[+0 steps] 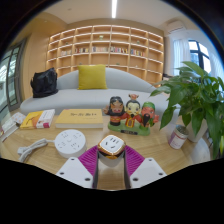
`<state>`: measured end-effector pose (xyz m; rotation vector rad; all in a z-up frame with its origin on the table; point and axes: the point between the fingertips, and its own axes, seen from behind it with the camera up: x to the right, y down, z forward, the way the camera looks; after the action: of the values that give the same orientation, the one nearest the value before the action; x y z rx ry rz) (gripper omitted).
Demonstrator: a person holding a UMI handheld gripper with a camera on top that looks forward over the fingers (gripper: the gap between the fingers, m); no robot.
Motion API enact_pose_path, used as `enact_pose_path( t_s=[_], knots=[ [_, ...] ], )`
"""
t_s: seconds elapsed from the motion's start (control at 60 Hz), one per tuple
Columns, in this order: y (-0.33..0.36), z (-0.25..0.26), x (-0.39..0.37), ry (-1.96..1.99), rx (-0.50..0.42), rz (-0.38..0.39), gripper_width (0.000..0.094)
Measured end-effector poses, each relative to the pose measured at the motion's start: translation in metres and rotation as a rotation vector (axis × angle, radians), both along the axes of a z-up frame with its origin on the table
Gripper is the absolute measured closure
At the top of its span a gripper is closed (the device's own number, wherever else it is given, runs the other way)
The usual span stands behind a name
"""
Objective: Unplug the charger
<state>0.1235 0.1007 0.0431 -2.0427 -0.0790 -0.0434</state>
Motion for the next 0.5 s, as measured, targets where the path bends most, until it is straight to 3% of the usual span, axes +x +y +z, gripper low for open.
enact_pose_path(
  t_s=[0.167,0.317,0.5],
  knots=[
    [-0.004,-0.029,0.004,0.076,-0.067,-0.014,0.0474],
    [-0.008,-0.017,0.022,0.064,-0.050,-0.052,0.0143],
    [-0.047,0.007,0.033,0.036,-0.049,-0.048,0.0095]
  ],
)
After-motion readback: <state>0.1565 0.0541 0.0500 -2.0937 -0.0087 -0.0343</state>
